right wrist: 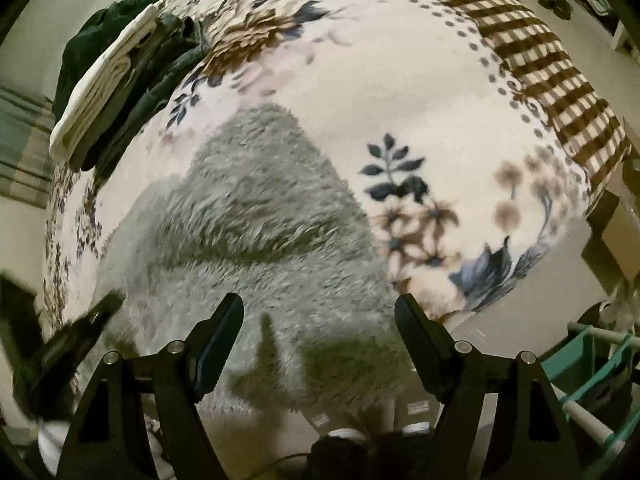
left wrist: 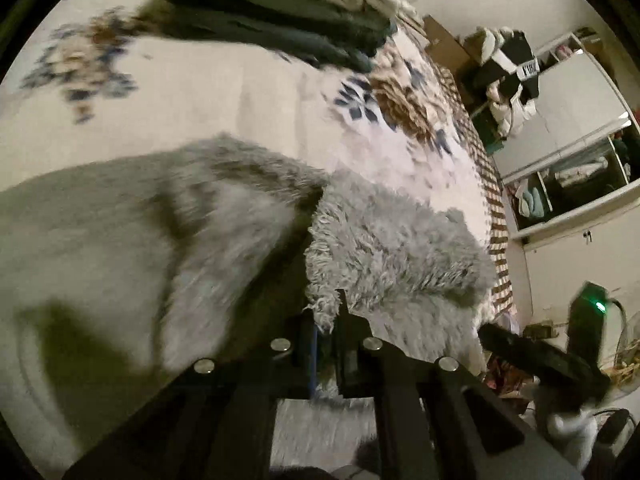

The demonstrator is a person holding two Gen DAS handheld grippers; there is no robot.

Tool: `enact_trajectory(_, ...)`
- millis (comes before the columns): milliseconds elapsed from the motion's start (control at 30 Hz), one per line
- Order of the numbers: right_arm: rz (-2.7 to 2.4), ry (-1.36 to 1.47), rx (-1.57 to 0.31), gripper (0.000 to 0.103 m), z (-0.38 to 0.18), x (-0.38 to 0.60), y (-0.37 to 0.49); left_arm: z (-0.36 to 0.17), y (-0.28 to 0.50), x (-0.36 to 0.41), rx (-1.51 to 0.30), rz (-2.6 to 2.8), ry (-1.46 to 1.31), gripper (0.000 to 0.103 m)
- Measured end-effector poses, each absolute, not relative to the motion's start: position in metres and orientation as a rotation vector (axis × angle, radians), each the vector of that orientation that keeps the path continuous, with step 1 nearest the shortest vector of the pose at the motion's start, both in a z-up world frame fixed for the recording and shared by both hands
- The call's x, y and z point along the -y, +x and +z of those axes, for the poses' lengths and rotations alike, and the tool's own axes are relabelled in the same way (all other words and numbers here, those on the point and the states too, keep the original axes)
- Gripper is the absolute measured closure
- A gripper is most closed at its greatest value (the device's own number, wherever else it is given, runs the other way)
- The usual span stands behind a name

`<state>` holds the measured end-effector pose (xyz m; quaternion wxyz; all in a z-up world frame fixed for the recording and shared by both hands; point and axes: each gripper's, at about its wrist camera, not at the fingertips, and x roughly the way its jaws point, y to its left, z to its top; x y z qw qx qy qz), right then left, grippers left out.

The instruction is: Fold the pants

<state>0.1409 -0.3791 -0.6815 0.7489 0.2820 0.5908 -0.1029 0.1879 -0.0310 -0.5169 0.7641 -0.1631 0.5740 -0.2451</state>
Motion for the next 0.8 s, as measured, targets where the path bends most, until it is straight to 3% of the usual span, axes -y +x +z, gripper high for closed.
enact_trajectory(167,-0.197,0.63,-1.31,0.023,-0.683,0.38,0.142,-0.518,0.156,-0.015,-1.337,-0.428,-0.387,0.098)
enact_trajectory(267,-0.173,0.628,-1.319,0.023,-0.678,0.381,0.146,-0.516,0.156,-0.019,-1.371,-0.414,-0.425,0.092)
enact_trajectory(367,-0.16,0.618,-1.317,0.023,-0.673,0.383,0.151,-0.5,0.165,-0.011,-1.328,-0.411,-0.459,0.054)
enact_trajectory(400,-0.159,0.616,-1.316,0.023,-0.672,0.384,0.153,-0.489,0.172,-0.005,-1.278,-0.432,-0.479,0.033)
enact_trajectory(433,-0.159,0.613,-1.315,0.023,-0.671,0.385,0.155,-0.486,0.177,0.0,-1.254,-0.444,-0.48,0.031)
enact_trajectory(567,-0.163,0.605,-1.317,0.023,-0.674,0.388,0.165,-0.489,0.219,0.039,-1.218,-0.47,-0.43,0.031)
enact_trajectory(700,-0.171,0.607,-1.321,0.023,-0.68,0.388,0.176,-0.526,0.256,0.089,-1.278,-0.507,-0.27,0.034)
enact_trajectory(733,-0.172,0.604,-1.321,0.023,-0.681,0.388,0.179,-0.532,0.259,0.095,-1.281,-0.522,-0.248,0.064)
enact_trajectory(767,-0.178,0.599,-1.32,0.023,-0.682,0.388,0.182,-0.536,0.26,0.098,-1.276,-0.549,-0.235,0.087)
enact_trajectory(800,-0.179,0.599,-1.318,0.023,-0.682,0.388,0.183,-0.536,0.259,0.096,-1.27,-0.565,-0.224,0.096)
